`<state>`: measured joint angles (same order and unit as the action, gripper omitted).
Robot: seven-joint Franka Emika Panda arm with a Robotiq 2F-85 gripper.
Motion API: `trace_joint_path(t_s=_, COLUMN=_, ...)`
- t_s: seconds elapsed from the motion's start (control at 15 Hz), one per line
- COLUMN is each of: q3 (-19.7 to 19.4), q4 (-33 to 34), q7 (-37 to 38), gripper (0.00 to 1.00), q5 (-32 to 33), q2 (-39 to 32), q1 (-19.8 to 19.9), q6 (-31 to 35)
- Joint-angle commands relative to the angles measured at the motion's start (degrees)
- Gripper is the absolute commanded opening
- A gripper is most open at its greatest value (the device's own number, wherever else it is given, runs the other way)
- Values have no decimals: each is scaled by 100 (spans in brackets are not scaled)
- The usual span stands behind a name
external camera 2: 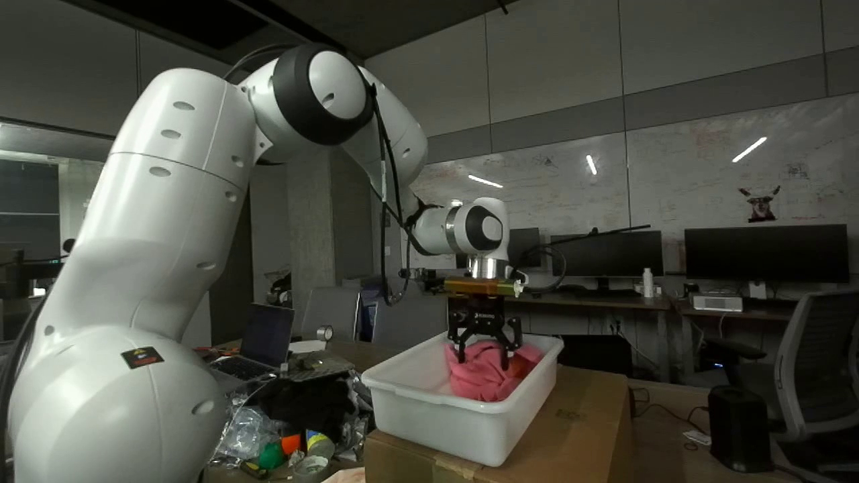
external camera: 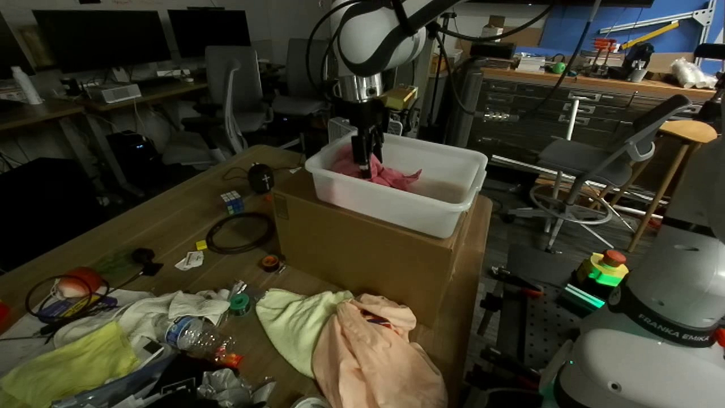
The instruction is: Remove the green towel and the peach and pink shirts from the basket respectively
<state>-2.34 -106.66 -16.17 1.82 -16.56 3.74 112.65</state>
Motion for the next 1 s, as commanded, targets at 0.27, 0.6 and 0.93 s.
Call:
trace_joint_path(t_s=0.27, q3=67, q4=-144, q7=-321, gripper=100, q5=-111, q2=-48, q1=120, q6=413)
trace_joint_path(t_s=0.6, q3=67, q4=-206, q7=-350, gripper=51, q5=-92, q2=-21, q1=133, q6=566)
trace_joint_path(t_s=0.93, q3=59, q4=-237, q7=-312, gripper=13, q5=-67, q2=28, q1=130, q6=628)
